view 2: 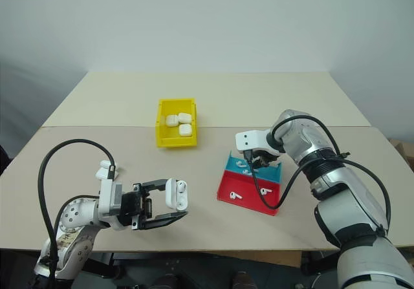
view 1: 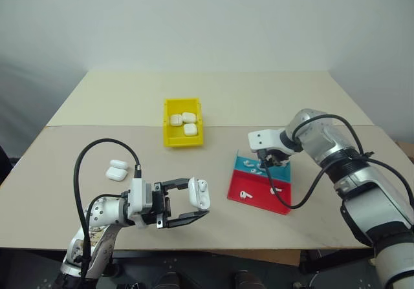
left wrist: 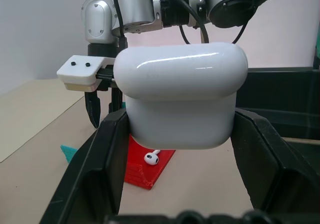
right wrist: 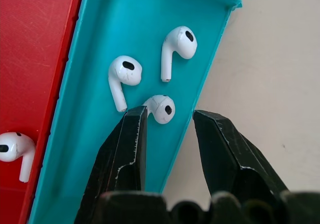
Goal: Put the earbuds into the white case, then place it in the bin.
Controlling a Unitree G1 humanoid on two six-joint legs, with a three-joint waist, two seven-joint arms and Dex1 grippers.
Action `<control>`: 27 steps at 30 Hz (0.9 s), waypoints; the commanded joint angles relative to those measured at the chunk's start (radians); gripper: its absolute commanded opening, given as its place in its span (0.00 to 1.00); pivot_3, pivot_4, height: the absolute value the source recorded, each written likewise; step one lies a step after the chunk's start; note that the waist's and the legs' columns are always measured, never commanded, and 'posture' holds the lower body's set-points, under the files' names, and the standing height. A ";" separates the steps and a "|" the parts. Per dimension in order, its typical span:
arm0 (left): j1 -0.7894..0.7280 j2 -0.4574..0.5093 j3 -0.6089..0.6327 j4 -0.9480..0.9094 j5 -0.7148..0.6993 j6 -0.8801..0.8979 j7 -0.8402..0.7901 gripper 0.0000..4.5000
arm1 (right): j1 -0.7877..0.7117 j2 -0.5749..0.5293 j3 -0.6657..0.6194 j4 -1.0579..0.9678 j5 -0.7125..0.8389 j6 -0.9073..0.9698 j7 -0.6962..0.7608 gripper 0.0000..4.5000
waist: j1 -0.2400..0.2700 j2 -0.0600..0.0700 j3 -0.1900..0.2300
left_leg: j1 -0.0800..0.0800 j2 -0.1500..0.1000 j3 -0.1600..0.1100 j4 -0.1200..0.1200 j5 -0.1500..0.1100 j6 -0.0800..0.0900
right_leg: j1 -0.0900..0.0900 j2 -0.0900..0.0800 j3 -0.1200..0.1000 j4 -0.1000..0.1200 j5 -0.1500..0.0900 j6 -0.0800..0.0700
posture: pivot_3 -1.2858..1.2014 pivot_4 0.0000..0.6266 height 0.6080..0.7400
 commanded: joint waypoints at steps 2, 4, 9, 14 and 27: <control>-0.019 -0.002 -0.004 -0.019 0.000 -0.022 0.003 0.62 | -0.006 0.009 -0.043 -0.012 0.006 0.005 0.000 0.41 | 0.000 0.000 0.000 | 0.000 0.000 0.000 0.000 0.000 0.000 | 0.000 0.000 0.000 0.000 0.000 0.000 | 0.52 0.24 1.00; -0.020 -0.002 -0.004 -0.019 0.001 -0.022 0.005 0.62 | -0.005 0.010 -0.043 -0.015 0.002 0.004 0.001 0.41 | 0.001 0.000 0.000 | 0.000 0.000 0.000 0.000 0.000 0.000 | 0.000 0.000 0.000 0.000 0.000 0.000 | 0.52 0.24 1.00; -0.019 -0.004 -0.007 -0.022 0.004 -0.024 0.013 0.62 | 0.011 0.014 -0.034 -0.011 -0.019 -0.002 -0.014 0.41 | 0.001 0.000 0.000 | 0.000 0.000 0.000 0.000 0.000 0.000 | 0.000 0.000 0.000 0.000 0.000 0.000 | 0.52 0.24 1.00; -0.016 -0.005 -0.007 -0.024 0.005 -0.026 0.015 0.62 | 0.034 0.006 -0.032 -0.030 -0.033 -0.019 -0.022 0.41 | 0.001 0.000 0.000 | 0.000 0.000 0.000 0.001 0.000 0.000 | 0.000 0.000 0.000 0.001 0.000 0.000 | 0.52 0.24 1.00; -0.023 -0.007 -0.010 -0.018 0.011 -0.025 0.012 0.62 | 0.047 -0.031 -0.041 -0.023 -0.063 -0.077 -0.055 0.41 | 0.000 0.000 0.000 | 0.001 0.000 0.000 0.001 0.000 0.000 | 0.001 0.000 0.000 0.001 0.000 0.000 | 0.52 0.24 1.00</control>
